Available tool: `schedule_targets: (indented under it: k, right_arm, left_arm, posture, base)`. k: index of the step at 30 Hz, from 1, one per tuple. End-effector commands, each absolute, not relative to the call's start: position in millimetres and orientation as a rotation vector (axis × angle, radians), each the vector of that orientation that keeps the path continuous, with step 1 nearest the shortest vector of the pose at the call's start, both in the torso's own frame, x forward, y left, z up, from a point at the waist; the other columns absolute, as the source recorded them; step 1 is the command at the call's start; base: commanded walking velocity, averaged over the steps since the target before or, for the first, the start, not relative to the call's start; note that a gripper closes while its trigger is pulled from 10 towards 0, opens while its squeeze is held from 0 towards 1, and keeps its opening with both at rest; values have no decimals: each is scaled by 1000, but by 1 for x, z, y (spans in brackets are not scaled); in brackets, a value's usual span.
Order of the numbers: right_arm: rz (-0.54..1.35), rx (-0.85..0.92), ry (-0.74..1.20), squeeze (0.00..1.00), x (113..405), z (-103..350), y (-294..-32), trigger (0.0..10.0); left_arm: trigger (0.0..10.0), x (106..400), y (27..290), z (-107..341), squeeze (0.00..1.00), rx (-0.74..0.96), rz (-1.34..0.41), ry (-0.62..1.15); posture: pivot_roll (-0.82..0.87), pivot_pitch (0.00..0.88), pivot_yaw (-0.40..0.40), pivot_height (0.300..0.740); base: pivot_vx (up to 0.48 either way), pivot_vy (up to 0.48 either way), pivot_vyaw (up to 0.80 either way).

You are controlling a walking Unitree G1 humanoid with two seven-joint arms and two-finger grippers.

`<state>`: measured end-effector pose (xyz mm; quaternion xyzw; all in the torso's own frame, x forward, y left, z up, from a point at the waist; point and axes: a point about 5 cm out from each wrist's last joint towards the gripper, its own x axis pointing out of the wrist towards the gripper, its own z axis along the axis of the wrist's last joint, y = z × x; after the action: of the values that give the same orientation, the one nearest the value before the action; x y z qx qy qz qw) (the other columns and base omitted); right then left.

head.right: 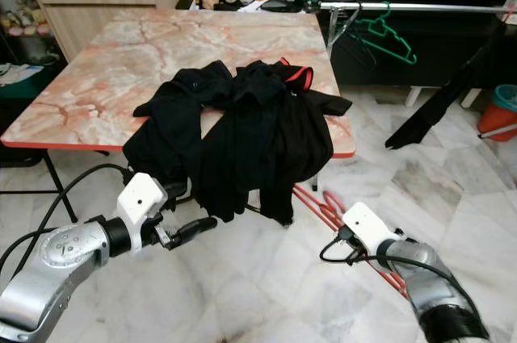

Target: Hang hanger

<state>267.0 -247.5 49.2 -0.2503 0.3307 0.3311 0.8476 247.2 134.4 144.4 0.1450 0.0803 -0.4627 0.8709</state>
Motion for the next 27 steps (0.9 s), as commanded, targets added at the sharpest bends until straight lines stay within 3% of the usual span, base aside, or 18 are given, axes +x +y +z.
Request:
schedule_targets:
  k: [1,7,12,17,27]
  right_arm:
    - [877,-530,689,0,259,62,-234,10000]
    - [1092,-619,806,0,233,71,-233,10000]
    - [1048,-728,900,0,227,73,-251,10000]
    - [1166,-529,724,0,234,95,-225,10000]
    - [1217,-586,683,0,253,95,-201,10000]
  left_arm:
    - [10000,238,128,145,0,310,-1072,198]
    - [10000,235,123,148,0,289,-1156,216]
    - [10000,236,120,146,0,292,-1165,222]
    - [10000,235,112,144,0,263,-1228,233]
    - [10000,235,97,131,0,235,-1365,326]
  posture:
    - [-54,0,-44,732]
    - [-51,0,-49,732]
    - [-65,0,-49,732]
    - [-62,0,-49,732]
    - [-49,0,-60,732]
  base:
    - [0,0,0]
    - [0,0,0]
    - [0,0,0]
    - [0,0,0]
    - [0,0,0]
